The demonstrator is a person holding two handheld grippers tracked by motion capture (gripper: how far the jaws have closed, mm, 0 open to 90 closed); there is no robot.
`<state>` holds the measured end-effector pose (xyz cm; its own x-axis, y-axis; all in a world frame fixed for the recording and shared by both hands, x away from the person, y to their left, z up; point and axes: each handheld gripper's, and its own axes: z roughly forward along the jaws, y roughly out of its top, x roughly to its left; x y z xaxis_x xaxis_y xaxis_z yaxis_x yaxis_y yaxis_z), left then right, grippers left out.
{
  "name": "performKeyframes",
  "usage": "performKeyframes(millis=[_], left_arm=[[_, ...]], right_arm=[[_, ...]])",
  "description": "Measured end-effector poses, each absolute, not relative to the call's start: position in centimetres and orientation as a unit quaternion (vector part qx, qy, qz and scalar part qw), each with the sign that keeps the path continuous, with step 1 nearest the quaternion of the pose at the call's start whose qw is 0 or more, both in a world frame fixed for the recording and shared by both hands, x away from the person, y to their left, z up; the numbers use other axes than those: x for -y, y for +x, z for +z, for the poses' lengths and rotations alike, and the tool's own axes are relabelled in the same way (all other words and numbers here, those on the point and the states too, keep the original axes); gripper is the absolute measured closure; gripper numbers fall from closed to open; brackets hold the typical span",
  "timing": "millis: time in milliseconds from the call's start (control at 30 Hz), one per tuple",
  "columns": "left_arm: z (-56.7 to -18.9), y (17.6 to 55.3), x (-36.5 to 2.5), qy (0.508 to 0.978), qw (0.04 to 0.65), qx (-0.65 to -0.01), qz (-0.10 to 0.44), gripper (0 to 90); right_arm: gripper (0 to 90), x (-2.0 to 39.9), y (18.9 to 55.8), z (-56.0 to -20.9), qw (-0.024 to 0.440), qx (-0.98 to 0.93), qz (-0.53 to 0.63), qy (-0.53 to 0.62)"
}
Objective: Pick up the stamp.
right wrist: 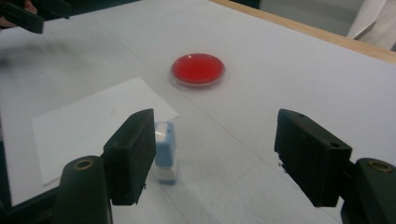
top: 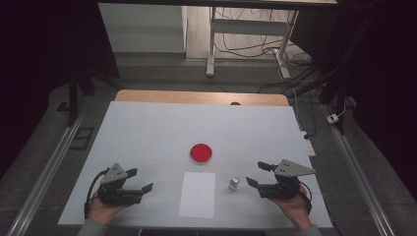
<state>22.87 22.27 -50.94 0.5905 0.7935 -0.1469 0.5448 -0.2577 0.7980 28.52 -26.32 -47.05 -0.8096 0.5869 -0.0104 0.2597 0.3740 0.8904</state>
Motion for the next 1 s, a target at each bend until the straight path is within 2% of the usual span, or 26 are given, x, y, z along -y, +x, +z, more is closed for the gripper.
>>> performKeyframes(millis=[467,800,1000], left_arm=[[-51.2,23.2,-22.3,0.78,0.431,-0.433,0.14,19.1],[-51.3,23.5,-22.2,0.784,0.428,-0.429,0.137,19.1],[-51.3,23.7,-22.0,0.785,0.427,-0.427,0.136,19.1]], right_arm=[[28.8,23.5,27.7,-46.9,0.148,-0.827,0.49,0.233],[29.0,22.2,27.9,-48.3,0.136,-0.84,0.469,0.236],[32.4,21.9,28.1,-49.1,0.138,-0.848,0.455,0.236]])
